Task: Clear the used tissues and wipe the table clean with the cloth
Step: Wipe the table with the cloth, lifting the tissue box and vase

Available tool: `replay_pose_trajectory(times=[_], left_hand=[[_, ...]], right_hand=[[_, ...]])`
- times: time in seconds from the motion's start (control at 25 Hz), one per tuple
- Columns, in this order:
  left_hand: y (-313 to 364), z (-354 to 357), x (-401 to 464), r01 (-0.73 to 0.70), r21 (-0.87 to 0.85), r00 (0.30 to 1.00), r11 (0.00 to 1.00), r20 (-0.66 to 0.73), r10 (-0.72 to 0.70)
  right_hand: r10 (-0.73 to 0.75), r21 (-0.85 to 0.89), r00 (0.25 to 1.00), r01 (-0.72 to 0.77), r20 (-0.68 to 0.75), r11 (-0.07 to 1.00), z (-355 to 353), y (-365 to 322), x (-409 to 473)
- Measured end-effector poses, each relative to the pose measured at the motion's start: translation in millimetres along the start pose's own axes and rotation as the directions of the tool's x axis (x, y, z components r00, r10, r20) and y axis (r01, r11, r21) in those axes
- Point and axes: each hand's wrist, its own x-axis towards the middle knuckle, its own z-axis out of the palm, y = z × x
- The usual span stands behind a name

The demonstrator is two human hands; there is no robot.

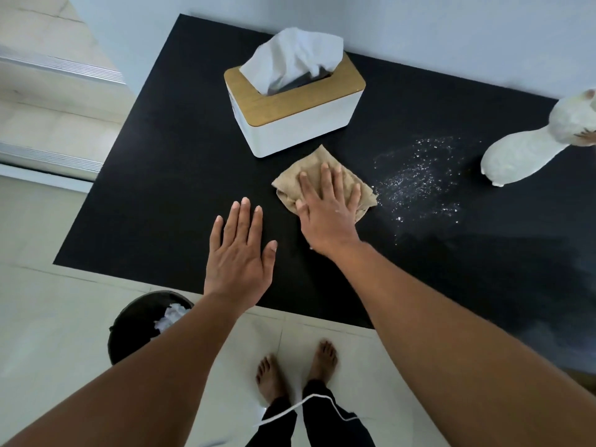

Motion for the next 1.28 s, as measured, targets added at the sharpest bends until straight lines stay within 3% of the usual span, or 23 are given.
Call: replay_pose_trajectory(times=[0.12, 0.28, 0.44, 0.6, 0.92, 1.0, 1.16, 1.2, 1.28], left_hand=[[-0.3, -1.1, -0.4, -0.003, -0.034, 1.000, 0.999, -0.017, 0.003], [-0.3, -0.9, -1.2, -0.013, -0.027, 1.000, 1.000, -0.007, 0.012], [-2.2, -1.1, -0.1, -0.005, -0.038, 1.000, 0.999, -0.007, 0.005], [-1.1, 0.7, -0.7, -0.013, -0.030, 1.000, 0.999, -0.007, 0.013], [-1.9, -2.2, -1.9, -0.018, -0.010, 1.000, 1.000, -0.012, 0.018], [-1.8, -2.5, -1.0, -0.019, -0.006, 1.000, 1.000, -0.005, 0.019], [-1.0, -2.1, 0.3, -0.016, -0.012, 1.000, 1.000, 0.007, 0.016], [-1.0, -3.1, 0.9, -0.018, -0.018, 1.000, 1.000, 0.011, 0.019], [-0.7, -6.0, 1.1, -0.026, -0.017, 0.999, 1.000, 0.021, 0.027]], right_hand=[[-0.092, -0.009, 0.993, 0.092, -0.077, 0.996, 19.2, 15.2, -79.8], [-0.096, -0.037, 0.994, 0.094, -0.055, 0.995, 32.3, 39.0, -153.0], [-0.079, -0.084, 0.993, 0.072, -0.091, 0.994, 24.5, 36.3, -99.2], [0.056, -0.016, 0.997, -0.057, -0.052, 0.998, 9.2, 33.7, -39.2], [-0.218, -0.082, 0.970, 0.210, -0.106, 0.974, 27.4, 98.5, -173.2], [-0.144, -0.115, 0.981, 0.129, -0.133, 0.985, 23.4, 107.6, -149.8], [0.240, 0.051, 0.967, -0.236, -0.088, 0.970, 4.3, 78.0, -77.3], [0.234, 0.049, 0.969, -0.230, -0.083, 0.972, 5.1, 71.8, -77.0], [0.081, -0.026, 0.992, -0.084, -0.094, 0.996, 11.3, 67.7, -105.1]])
